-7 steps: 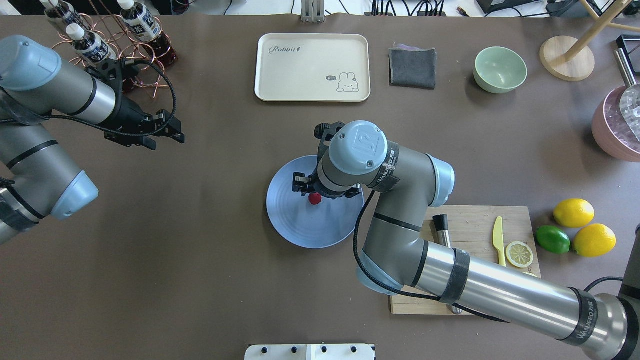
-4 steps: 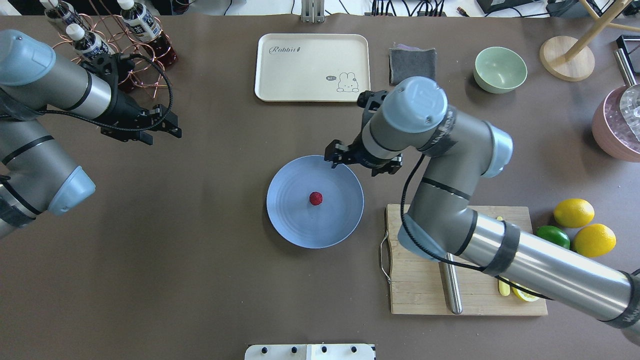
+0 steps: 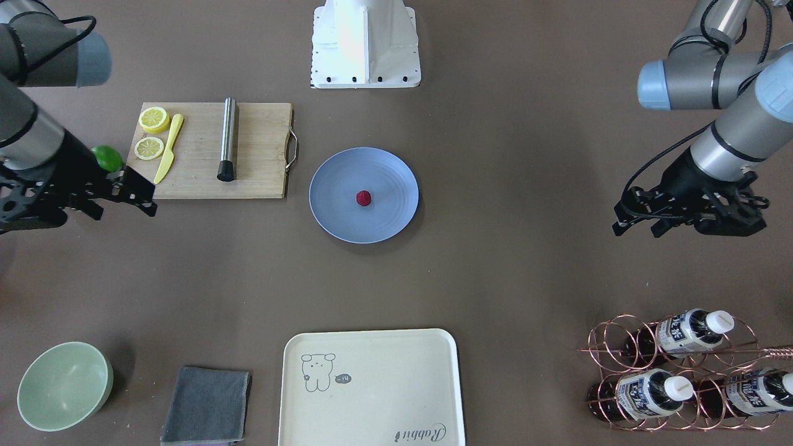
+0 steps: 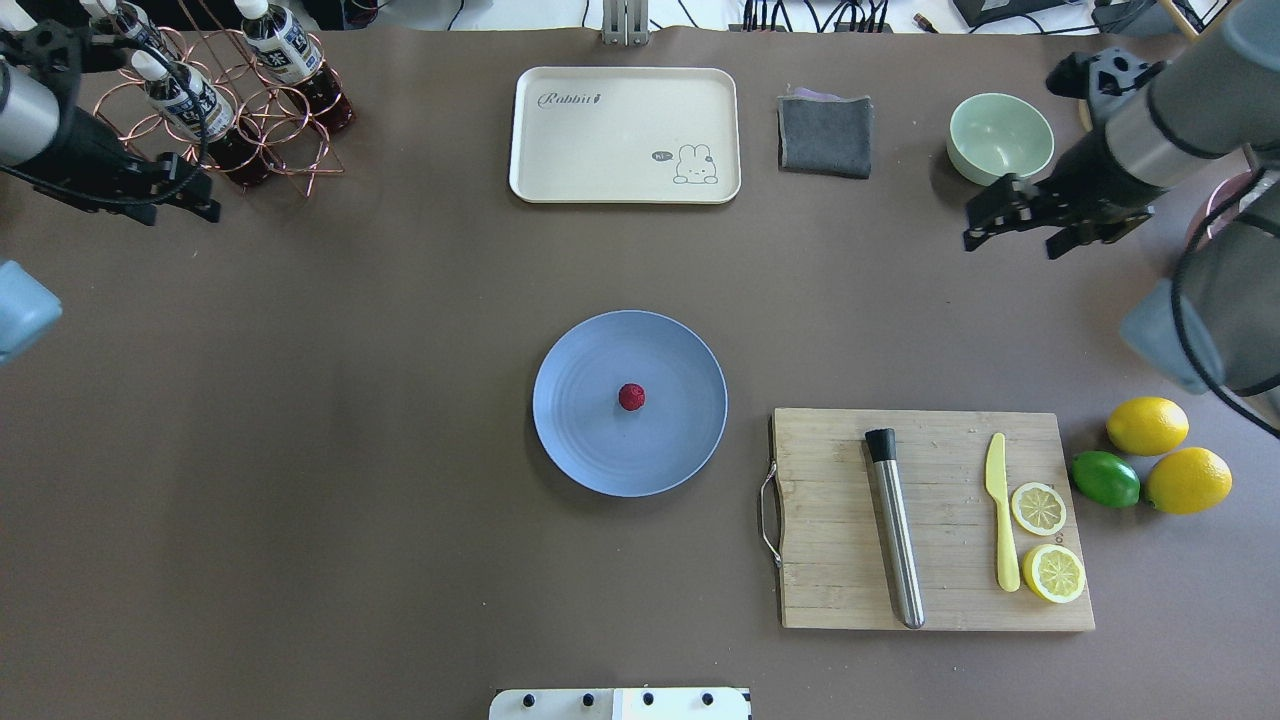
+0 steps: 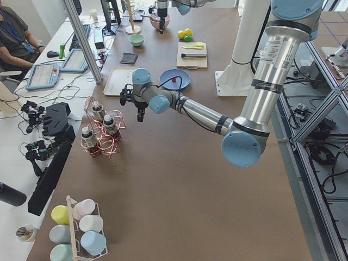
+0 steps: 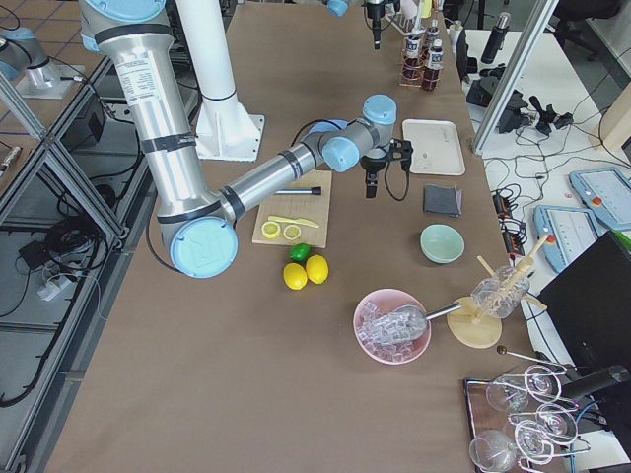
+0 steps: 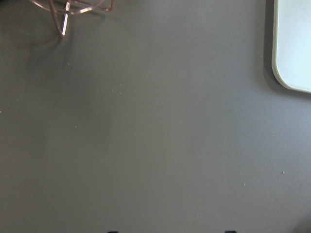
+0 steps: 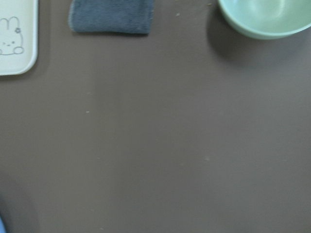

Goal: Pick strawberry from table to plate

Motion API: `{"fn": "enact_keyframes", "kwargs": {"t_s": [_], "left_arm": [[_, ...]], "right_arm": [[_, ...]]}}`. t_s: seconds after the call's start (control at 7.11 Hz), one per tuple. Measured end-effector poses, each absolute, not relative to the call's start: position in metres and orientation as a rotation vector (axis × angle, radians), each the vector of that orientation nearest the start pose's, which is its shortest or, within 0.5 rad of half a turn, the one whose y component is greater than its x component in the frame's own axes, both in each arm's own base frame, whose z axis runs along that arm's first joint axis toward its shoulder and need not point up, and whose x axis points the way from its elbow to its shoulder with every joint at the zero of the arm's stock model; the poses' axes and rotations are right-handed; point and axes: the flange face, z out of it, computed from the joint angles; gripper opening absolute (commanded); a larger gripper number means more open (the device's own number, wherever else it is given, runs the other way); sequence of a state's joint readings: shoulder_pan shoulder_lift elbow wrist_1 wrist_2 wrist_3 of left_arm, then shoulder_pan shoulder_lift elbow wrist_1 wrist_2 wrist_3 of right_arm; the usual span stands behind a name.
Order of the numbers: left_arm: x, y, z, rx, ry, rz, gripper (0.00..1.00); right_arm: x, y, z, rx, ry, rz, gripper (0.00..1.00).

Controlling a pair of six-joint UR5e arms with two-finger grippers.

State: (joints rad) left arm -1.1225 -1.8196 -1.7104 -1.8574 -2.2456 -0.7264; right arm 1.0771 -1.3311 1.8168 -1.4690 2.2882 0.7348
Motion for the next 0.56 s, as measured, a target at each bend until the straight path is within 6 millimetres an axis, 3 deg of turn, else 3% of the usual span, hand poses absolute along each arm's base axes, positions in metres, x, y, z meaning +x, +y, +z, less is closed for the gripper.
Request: {"fn": "enact_keyframes", "kwargs": {"t_s": [0.28, 0.42, 0.56], "left_arm": [[0.106, -0.556, 0.466, 0.192, 0.848, 0.058, 0.79], [0.072, -0.544, 0.490, 0.195, 0.850, 0.095, 0.80], [0.047, -0.530, 0.512, 0.191, 0.863, 0.113, 0.87]], "right_arm": [[-0.085, -0.552, 0.494, 0.074, -0.804, -0.093, 1.00], [-0.020, -0.555, 0.549, 0.067, -0.784, -0.137, 1.00], [0.033, -0.551, 0.602, 0.059, -0.779, -0.175, 1.00]]}}
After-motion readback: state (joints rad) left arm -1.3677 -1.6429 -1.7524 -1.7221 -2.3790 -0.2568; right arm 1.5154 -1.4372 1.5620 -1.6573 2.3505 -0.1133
